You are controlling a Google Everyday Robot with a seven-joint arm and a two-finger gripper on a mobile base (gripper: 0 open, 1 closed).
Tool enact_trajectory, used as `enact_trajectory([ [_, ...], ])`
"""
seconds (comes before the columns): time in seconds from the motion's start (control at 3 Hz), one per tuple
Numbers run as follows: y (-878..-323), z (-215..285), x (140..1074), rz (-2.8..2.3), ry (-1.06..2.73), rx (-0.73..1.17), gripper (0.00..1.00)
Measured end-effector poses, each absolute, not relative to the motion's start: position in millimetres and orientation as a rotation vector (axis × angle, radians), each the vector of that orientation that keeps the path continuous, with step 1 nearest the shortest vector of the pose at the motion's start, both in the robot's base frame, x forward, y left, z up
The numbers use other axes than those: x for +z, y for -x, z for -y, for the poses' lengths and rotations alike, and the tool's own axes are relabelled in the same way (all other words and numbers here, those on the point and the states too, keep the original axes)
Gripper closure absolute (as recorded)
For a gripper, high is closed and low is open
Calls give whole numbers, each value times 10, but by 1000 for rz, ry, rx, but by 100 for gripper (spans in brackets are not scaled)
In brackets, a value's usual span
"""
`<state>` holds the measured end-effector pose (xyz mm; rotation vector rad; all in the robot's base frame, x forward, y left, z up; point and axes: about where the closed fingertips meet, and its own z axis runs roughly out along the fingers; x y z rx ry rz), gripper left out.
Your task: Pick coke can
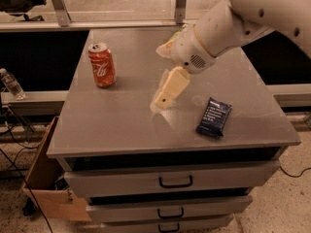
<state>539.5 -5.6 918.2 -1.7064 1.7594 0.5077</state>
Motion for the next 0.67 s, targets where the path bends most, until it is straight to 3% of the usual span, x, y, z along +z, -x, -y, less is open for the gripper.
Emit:
enact_trajectory([
  [0.67, -6002, -740, 9112, -1550, 1503, 722, 0],
])
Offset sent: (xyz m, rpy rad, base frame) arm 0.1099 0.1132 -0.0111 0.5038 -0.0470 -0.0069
